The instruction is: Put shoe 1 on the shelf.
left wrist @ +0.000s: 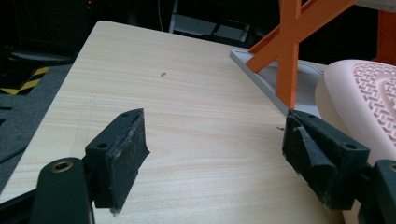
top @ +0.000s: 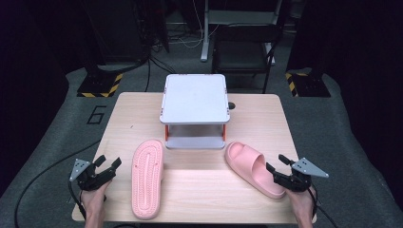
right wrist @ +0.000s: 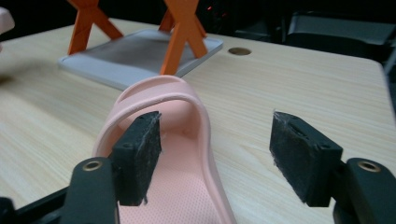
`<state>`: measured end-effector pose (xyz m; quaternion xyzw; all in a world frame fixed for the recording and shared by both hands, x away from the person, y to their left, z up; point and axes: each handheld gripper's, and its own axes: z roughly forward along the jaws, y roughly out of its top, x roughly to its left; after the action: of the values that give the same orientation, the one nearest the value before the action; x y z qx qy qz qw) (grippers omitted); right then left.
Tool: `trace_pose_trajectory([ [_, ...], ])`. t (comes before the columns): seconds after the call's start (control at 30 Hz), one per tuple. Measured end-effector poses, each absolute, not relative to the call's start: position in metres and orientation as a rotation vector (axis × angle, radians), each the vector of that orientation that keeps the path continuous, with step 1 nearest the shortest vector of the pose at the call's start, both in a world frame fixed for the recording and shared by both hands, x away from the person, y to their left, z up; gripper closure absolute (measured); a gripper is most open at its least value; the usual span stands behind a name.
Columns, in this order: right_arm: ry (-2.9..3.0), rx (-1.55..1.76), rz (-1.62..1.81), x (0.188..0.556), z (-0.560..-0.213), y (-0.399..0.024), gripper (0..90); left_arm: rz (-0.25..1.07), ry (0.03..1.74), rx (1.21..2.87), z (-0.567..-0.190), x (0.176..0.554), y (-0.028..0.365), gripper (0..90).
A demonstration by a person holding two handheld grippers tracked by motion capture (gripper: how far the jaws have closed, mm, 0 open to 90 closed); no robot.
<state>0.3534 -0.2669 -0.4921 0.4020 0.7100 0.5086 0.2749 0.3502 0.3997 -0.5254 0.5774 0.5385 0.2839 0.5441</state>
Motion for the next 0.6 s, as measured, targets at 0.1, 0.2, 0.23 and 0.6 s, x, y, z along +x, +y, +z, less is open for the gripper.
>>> trace_pose_trajectory([
  [0.1,1.997,1.055,1.329,0.37,-0.492,-0.262,40.5,0.674,1.28,1.371,-0.526,0.35,0.399,21.8],
  [0.2,2.073,1.048,1.311,0.384,-0.492,-0.254,46.8,0.677,1.284,1.369,-0.525,0.351,0.399,21.8],
  [0.23,2.105,1.027,1.288,0.388,-0.492,-0.252,48.6,0.679,1.281,1.365,-0.525,0.351,0.398,21.8],
  [0.6,2.185,1.074,1.159,0.406,-0.493,-0.237,83.6,0.674,1.28,1.378,-0.524,0.35,0.398,21.8],
])
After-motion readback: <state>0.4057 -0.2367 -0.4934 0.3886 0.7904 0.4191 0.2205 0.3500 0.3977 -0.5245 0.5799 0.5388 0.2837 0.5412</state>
